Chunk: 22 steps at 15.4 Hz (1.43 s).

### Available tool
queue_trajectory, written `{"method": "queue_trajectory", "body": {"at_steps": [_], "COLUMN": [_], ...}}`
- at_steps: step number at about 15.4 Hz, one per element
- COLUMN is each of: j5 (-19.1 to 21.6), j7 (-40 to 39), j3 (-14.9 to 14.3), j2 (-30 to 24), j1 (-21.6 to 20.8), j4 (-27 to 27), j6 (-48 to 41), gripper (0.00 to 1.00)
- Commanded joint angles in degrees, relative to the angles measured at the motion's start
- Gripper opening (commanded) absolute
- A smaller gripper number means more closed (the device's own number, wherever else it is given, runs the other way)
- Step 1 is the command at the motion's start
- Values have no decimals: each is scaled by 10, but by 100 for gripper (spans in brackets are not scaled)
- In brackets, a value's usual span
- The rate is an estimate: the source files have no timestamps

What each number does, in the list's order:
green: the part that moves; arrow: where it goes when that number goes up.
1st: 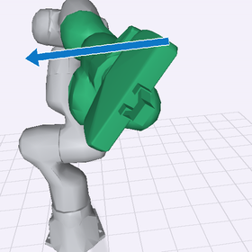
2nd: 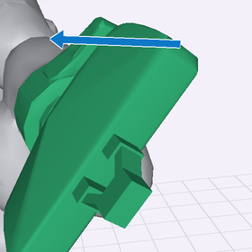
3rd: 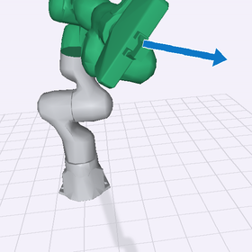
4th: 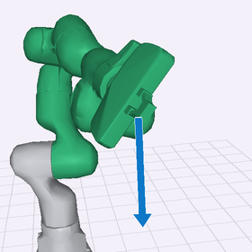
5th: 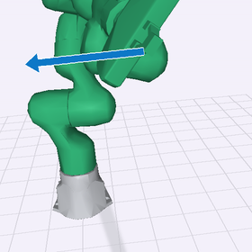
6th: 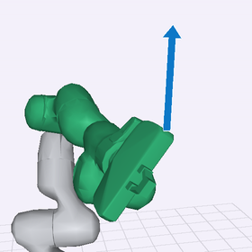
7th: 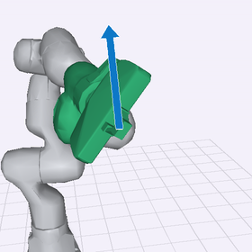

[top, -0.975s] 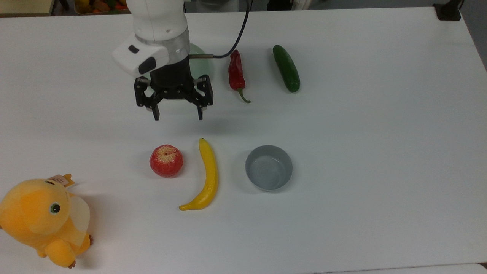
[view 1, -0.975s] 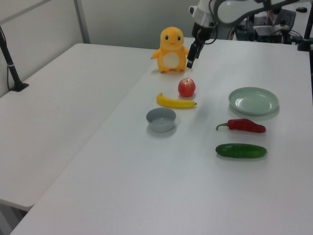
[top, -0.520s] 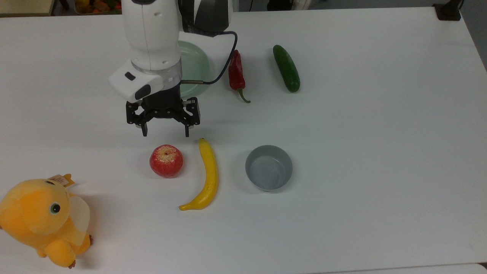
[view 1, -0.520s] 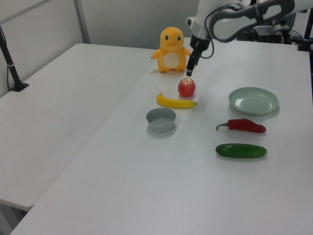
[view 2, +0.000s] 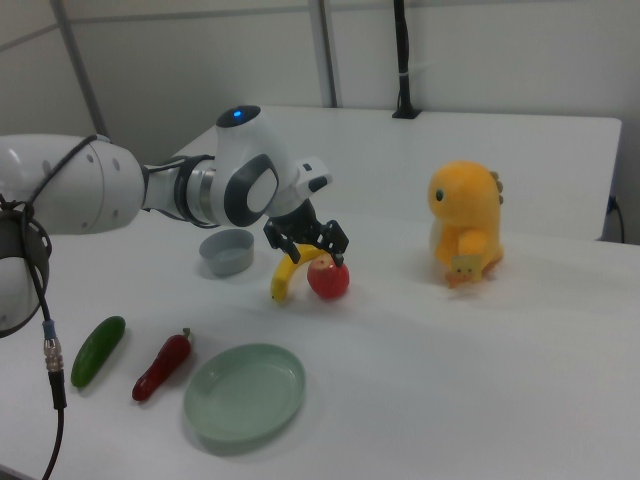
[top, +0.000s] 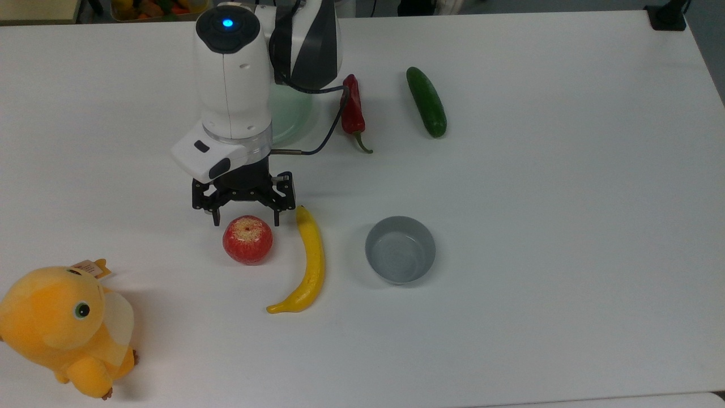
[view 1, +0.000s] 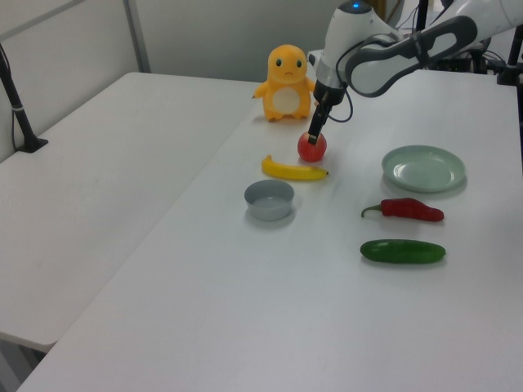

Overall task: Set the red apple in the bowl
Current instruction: 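Close the gripper around the red apple, then lift the red apple up off the table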

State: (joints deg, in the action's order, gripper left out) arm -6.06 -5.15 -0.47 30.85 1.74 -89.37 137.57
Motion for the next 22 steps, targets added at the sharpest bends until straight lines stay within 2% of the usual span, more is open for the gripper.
{"method": "queue_trajectory", "body": {"at_steps": [1,3,7,9,10,14,18,22], "j5": [-21,-34,-96,-98,-98,-98,-92,-91], "j7": [1,13,49,48,49,49,49,72], "j3": [-1,-2,-1,1,1,3,3,6], "j2": [12,18,28,28,28,28,19,-18], "j1": [0,3,6,6,6,6,5,0], "j4": [-12,-12,-12,-14,-14,-25,-24,-22], "j6": [45,66,73,73,73,73,66,37], "gripper": [100,100,99,84,72,11,9,9]}}
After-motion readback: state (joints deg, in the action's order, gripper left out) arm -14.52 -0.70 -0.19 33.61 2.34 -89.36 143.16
